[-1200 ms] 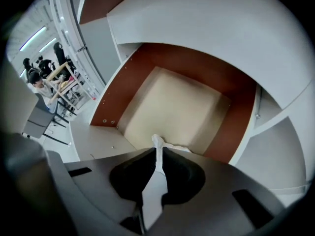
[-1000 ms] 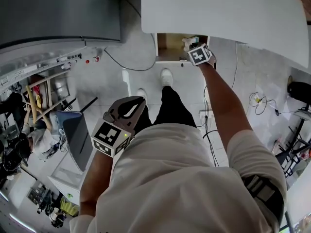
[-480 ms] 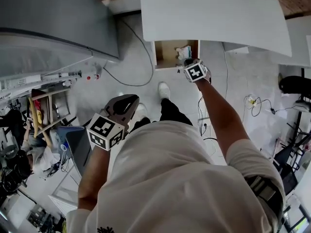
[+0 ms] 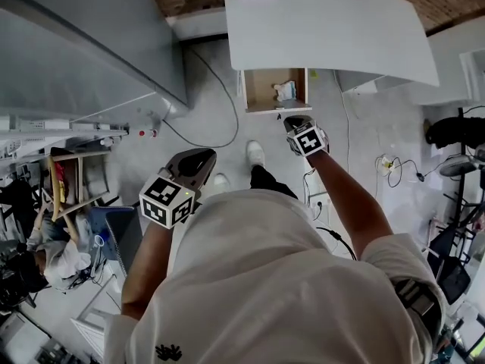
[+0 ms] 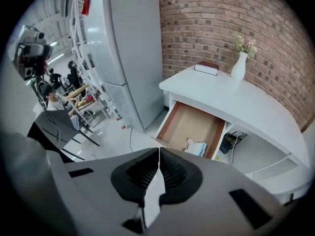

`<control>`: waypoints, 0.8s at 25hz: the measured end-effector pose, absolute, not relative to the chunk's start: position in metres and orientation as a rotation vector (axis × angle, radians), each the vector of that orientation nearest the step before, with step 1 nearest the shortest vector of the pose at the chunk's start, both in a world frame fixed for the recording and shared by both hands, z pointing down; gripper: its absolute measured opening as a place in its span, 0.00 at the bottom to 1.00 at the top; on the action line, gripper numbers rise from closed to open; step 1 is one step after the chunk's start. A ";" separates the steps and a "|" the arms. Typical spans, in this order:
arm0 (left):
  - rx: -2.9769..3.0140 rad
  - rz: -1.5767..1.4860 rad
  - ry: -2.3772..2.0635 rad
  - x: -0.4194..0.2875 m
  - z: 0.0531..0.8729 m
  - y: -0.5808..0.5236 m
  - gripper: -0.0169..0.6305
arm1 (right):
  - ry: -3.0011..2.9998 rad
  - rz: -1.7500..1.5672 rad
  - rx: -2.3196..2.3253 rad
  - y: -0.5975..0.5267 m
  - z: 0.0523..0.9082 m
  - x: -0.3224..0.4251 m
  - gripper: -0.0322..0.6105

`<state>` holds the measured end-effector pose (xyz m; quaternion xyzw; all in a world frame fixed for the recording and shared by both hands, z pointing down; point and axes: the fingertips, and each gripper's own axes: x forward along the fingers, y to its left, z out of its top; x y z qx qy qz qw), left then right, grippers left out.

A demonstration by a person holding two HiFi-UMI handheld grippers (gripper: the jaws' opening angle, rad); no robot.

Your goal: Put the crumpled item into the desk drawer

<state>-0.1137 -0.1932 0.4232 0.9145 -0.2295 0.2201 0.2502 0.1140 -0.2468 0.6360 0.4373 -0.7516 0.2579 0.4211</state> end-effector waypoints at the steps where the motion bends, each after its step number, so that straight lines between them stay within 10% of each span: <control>1: 2.493 0.592 -0.619 -0.117 0.422 -0.189 0.08 | -1.890 0.644 1.096 -0.238 0.630 0.108 0.10; 20: 2.551 0.572 -0.501 -0.191 0.407 -0.105 0.08 | -2.065 0.646 1.162 -0.104 0.525 -0.018 0.10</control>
